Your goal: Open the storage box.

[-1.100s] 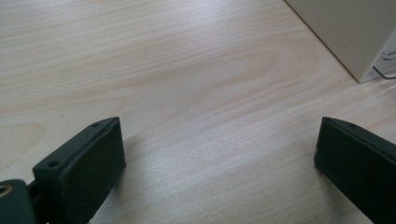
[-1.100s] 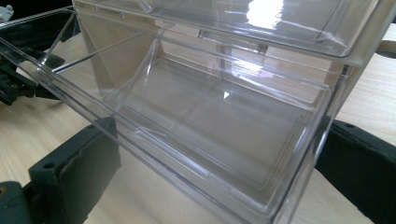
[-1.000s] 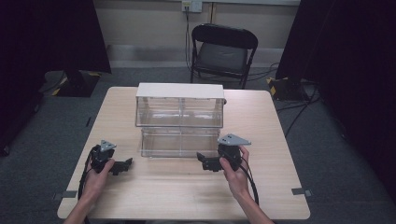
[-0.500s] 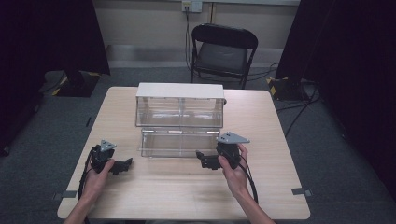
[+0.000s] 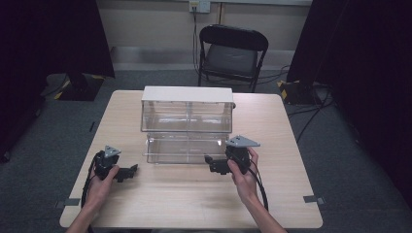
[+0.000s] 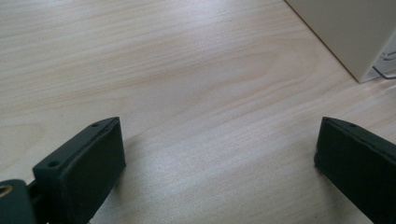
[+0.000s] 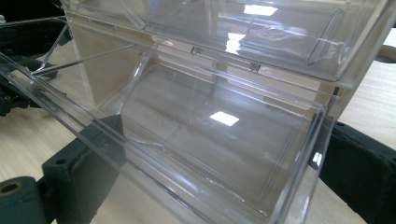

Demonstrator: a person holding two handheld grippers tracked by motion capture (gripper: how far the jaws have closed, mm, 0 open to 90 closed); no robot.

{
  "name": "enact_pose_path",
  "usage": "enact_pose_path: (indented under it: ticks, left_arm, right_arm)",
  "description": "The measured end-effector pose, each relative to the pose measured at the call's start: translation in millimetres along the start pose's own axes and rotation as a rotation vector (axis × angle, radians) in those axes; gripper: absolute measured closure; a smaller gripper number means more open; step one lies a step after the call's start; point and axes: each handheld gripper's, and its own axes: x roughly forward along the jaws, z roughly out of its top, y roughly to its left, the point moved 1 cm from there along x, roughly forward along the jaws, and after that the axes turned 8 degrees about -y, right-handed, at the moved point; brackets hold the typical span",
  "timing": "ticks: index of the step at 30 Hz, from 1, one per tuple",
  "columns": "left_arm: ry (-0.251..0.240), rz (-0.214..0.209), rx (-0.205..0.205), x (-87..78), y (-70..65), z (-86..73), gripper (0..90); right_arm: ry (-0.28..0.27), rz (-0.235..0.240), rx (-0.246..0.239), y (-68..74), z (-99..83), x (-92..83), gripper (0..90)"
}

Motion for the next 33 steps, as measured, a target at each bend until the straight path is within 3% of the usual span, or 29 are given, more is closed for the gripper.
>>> enact_pose_path:
  ticks: [33]
  left_arm:
    - [-0.001, 0.003, -0.001, -0.3, -0.4, -0.1, 1.6]
  right_arm:
    - [-0.022, -0.042, 0.007, -1.5, 6.7, -8.1, 7.6]
